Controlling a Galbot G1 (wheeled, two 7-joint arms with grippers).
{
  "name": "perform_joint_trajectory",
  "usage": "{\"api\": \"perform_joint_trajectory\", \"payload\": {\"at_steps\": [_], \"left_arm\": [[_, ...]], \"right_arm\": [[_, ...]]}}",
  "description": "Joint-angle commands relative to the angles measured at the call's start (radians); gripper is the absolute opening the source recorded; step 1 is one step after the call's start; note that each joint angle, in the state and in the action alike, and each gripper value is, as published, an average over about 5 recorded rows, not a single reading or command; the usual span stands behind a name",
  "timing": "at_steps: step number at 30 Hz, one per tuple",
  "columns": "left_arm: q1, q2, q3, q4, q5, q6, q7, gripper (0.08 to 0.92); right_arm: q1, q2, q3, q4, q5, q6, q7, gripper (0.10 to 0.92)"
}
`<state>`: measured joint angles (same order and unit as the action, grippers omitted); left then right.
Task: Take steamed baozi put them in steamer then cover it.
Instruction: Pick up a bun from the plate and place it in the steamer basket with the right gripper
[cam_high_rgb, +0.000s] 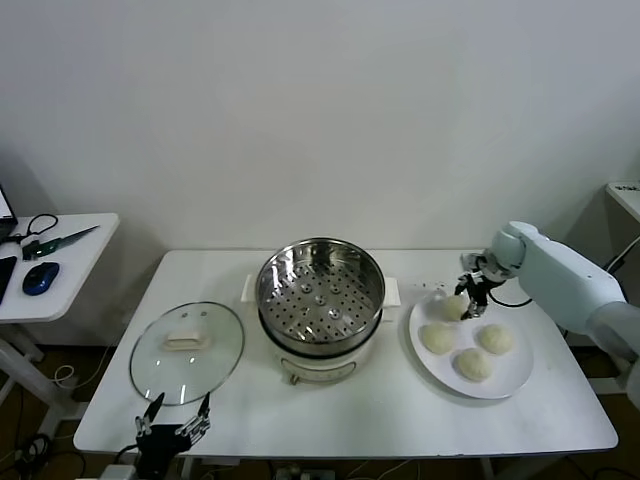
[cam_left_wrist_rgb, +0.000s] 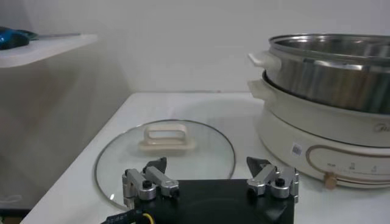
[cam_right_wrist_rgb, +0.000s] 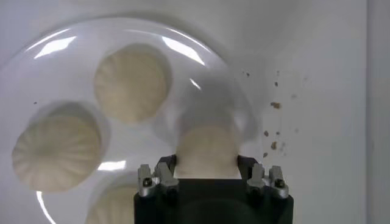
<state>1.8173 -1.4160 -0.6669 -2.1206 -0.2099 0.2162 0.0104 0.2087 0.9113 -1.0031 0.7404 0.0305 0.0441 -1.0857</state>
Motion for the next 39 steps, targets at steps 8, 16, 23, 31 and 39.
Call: {"api": "perform_joint_trajectory", "payload": {"at_steps": [8, 16, 23, 31, 39], "left_arm": [[0.003, 0.001, 0.009, -0.015, 0.003, 0.003, 0.000, 0.823], [0.011, 0.001, 0.017, -0.034, 0.010, 0.001, 0.000, 0.823], [0.012, -0.001, 0.019, -0.044, 0.011, -0.001, -0.001, 0.823], [0.016, 0.001, 0.017, -0.039, 0.012, -0.007, -0.002, 0.823], [0.012, -0.002, 0.018, -0.031, 0.011, -0.010, -0.004, 0.823]], "right_arm": [[0.698, -0.001, -0.550, 0.457, 0.289, 0.236, -0.012, 0.670], [0.854, 0.158, -0.620, 0.784, 0.205, 0.466, 0.043, 0.670], [0.620, 0.275, -0.515, 0.668, -0.080, 0.532, 0.124, 0.670], [0.401, 0.379, -0.418, 0.392, -0.316, 0.586, 0.201, 0.670], [0.298, 0.456, -0.350, 0.180, -0.380, 0.617, 0.216, 0.670]]}}
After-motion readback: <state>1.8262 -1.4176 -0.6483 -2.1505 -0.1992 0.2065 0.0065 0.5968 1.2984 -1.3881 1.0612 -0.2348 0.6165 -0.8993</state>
